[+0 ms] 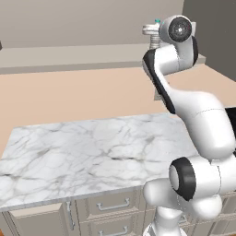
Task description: Sort all alcoholic drinks to one cabinet, and non-alcoholic drinks to the other.
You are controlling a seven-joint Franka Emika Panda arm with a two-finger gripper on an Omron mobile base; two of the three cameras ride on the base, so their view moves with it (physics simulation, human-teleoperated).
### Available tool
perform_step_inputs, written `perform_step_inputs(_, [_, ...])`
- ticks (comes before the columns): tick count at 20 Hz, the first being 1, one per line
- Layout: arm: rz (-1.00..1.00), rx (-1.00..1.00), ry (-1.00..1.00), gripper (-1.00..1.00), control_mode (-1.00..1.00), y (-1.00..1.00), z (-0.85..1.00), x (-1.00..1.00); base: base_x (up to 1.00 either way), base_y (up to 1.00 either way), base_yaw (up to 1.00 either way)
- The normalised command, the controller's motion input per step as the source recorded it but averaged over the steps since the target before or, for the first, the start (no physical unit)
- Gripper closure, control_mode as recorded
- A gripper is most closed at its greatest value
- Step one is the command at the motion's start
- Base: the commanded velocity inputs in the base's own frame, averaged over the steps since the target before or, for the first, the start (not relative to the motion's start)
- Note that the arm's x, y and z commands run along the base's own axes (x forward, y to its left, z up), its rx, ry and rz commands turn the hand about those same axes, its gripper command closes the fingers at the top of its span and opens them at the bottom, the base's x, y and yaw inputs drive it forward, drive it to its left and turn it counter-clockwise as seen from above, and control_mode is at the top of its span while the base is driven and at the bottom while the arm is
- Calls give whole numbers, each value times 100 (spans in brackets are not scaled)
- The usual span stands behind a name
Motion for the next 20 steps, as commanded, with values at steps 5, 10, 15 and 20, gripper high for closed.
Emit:
perform_step_inputs(5, [0,0,0,-100,-100,8,5,-77,0,0,0])
perform_step_inputs(10, [2,1,2,-100,-100,7,8,-74,0,0,0])
perform_step_inputs(15, [5,3,5,-100,-100,8,6,-70,0,0,0])
perform_step_inputs(20, [6,4,4,-100,-100,9,2,-71,0,0,0])
